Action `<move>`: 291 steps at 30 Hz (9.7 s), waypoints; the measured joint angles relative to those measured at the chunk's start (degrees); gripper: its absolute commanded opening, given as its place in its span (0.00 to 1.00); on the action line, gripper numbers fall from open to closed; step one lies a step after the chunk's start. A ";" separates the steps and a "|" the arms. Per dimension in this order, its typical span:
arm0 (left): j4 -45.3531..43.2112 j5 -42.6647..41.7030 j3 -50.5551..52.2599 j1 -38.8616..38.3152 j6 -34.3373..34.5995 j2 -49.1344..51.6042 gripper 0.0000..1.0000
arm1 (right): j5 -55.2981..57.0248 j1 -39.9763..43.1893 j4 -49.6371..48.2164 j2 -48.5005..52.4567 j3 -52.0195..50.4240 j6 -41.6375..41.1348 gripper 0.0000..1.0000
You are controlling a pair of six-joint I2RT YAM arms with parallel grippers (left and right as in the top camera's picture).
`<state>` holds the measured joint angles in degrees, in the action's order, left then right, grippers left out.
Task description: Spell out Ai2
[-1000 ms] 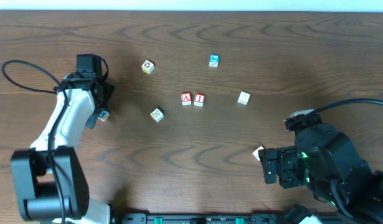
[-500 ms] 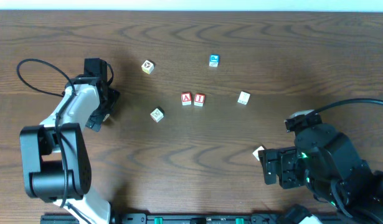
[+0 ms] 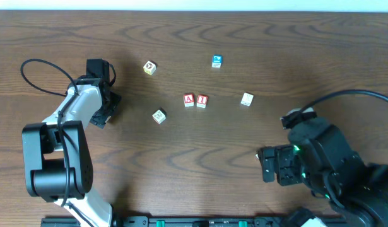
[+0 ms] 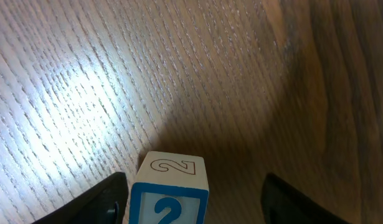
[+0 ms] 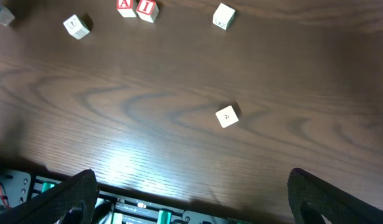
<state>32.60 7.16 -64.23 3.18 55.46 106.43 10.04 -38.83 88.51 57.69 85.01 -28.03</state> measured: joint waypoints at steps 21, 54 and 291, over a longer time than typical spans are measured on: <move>-0.24 -1.22 0.00 0.00 0.09 0.00 0.28 | 0.02 0.00 -0.57 0.96 0.00 0.00 0.97; -6.62 -3.89 -14.01 -32.76 -27.26 -6.51 0.05 | 5.31 0.00 -1.97 -6.14 4.33 -3.58 0.86; -5.38 -36.74 -14.38 -20.68 -16.81 12.39 0.06 | -39.47 22.95 -49.96 63.87 -3.10 10.45 0.02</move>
<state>27.22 -29.58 -78.61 -17.50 38.65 118.83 -29.43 -15.88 38.54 121.56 81.91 -17.58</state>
